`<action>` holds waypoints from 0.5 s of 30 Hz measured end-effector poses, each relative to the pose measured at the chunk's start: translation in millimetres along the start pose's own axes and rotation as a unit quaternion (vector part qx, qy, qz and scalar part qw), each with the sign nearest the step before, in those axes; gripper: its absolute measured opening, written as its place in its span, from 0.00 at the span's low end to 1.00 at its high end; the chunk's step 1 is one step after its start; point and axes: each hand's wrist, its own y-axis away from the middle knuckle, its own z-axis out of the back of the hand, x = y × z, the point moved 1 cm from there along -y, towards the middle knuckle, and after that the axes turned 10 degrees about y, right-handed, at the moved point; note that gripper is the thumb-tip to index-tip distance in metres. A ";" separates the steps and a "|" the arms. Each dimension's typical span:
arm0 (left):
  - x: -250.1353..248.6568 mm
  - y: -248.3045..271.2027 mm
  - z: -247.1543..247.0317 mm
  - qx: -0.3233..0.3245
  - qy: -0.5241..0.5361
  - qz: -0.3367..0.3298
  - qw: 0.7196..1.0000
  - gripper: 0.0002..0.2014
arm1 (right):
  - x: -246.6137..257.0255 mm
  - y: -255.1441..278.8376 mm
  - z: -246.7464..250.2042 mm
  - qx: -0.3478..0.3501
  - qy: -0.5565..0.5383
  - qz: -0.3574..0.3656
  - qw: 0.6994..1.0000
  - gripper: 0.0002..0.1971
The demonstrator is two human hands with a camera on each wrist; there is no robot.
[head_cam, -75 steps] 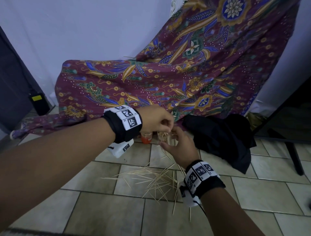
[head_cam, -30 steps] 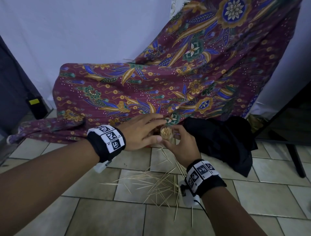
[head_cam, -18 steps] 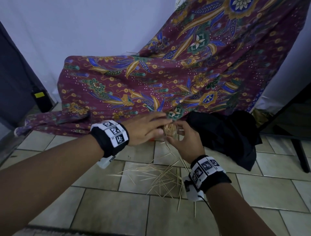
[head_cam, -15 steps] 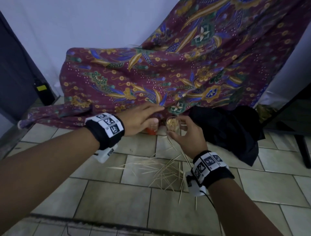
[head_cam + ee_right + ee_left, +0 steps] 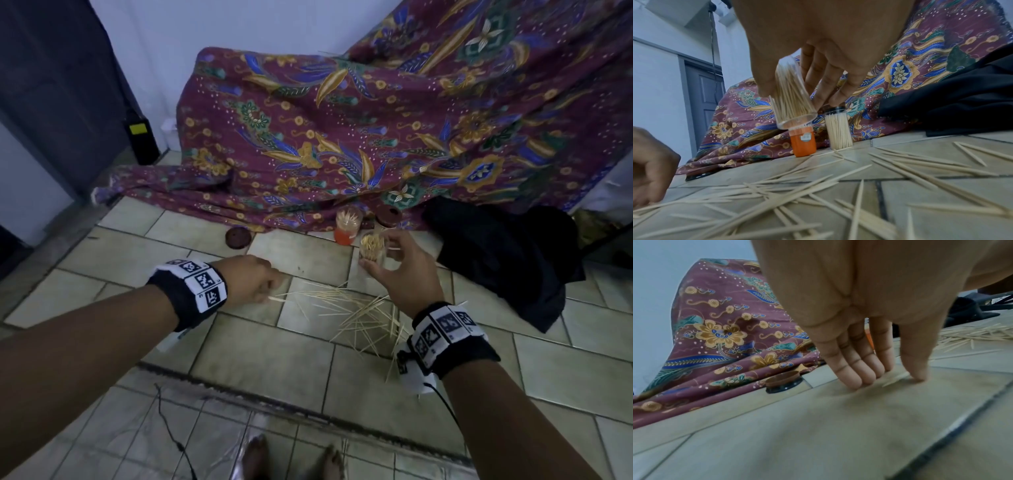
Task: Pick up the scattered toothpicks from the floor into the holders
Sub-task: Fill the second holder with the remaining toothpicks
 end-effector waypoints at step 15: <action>-55.1 -40.5 -7.8 -0.026 0.020 -0.027 0.999 0.12 | -12.5 14.2 16.2 -0.018 0.003 -0.029 0.999 0.22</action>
